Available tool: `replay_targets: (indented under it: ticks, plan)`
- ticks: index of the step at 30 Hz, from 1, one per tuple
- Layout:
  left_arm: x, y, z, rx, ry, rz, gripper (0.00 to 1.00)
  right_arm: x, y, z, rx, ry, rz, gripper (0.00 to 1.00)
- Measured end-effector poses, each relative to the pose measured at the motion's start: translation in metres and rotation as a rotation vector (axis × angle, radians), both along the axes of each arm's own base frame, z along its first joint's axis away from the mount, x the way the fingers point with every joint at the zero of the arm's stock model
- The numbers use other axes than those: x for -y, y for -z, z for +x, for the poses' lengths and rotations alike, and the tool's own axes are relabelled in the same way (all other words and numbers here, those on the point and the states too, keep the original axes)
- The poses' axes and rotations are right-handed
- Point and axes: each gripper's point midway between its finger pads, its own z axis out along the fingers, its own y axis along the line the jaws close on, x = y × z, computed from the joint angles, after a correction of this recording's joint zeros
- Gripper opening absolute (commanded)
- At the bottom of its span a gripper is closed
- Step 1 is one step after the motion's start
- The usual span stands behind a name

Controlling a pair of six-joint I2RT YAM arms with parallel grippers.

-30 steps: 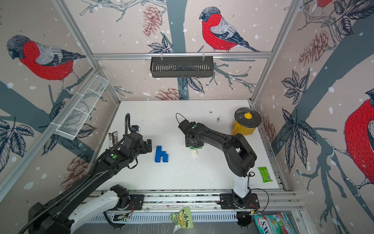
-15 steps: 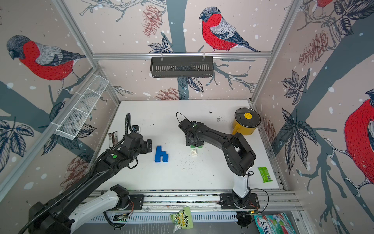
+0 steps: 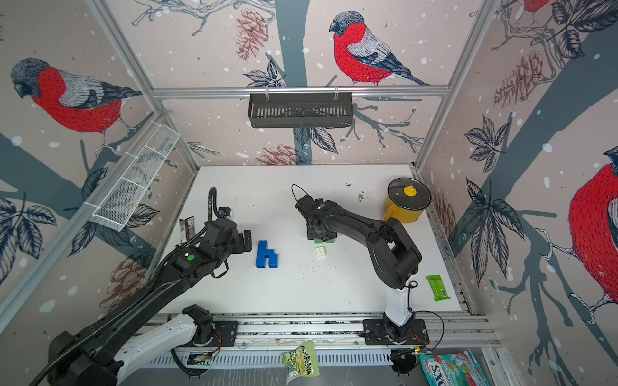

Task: Assemble the letter h with lego
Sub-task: Assemble the lego brick with the lego brick.

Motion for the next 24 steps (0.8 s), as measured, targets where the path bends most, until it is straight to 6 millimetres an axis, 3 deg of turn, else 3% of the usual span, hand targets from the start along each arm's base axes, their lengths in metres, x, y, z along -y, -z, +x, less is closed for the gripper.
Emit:
replay_targets:
  ticks: [10, 24]
  plan:
    - [0.001, 0.002, 0.000, -0.007, 0.005, -0.002, 0.98, 0.003, 0.006, -0.004, 0.001, -0.025, -0.007, 0.51]
    - [0.002, 0.003, 0.000, -0.012, 0.007, -0.001, 0.98, 0.009, -0.001, -0.022, -0.028, -0.048, -0.029, 0.51]
